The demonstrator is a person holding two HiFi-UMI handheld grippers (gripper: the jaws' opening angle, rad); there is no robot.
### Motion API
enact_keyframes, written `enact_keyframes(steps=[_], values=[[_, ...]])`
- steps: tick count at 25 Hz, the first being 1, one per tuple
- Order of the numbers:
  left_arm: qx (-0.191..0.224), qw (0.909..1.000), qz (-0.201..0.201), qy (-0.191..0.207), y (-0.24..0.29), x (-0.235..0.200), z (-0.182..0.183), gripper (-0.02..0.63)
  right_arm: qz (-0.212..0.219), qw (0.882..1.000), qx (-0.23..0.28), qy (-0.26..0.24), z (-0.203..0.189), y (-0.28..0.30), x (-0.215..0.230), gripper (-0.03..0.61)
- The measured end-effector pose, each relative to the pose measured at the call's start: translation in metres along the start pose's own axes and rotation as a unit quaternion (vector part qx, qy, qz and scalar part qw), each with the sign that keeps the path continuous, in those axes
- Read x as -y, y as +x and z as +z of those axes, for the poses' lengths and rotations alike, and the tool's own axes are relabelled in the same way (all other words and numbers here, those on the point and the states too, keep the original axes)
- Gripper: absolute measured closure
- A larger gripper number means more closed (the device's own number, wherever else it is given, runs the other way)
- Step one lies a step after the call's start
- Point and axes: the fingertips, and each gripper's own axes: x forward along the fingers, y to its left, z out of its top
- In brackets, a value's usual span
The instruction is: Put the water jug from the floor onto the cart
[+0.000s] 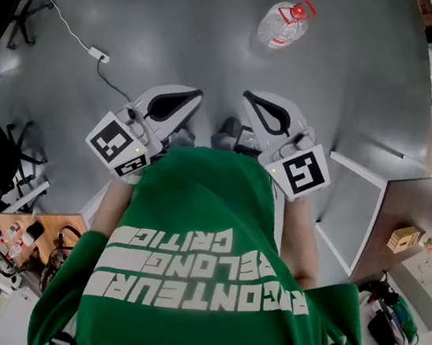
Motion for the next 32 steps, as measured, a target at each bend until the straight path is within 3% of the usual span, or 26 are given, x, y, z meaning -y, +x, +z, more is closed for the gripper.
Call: enact_keyframes(steps=[5,12,19,32], values=[[-0.020,0.9998,0.001,0.006,0.004,0.005,-0.006,0.598,0.024,1.000,0.007,0.005,-0.001,0.004,-0.012,0.588],[-0.056,0.9968,-0.027,0.051,0.013,0.018,-0.025,0.598,0.039,0.999,0.001,0.000,-0.014,-0.001,-0.014,0.588],[-0.036,0.9980,-0.006,0.052,0.023,0.012,-0.020,0.598,-0.006,1.000,0.006,0.006,-0.021,-0.024,0.021,0.586],[-0.030,0.9986,-0.016,0.041,0.043,0.032,-0.022,0.598,-0.043,0.999,0.016,0.015,-0.030,-0.057,0.042,0.586]])
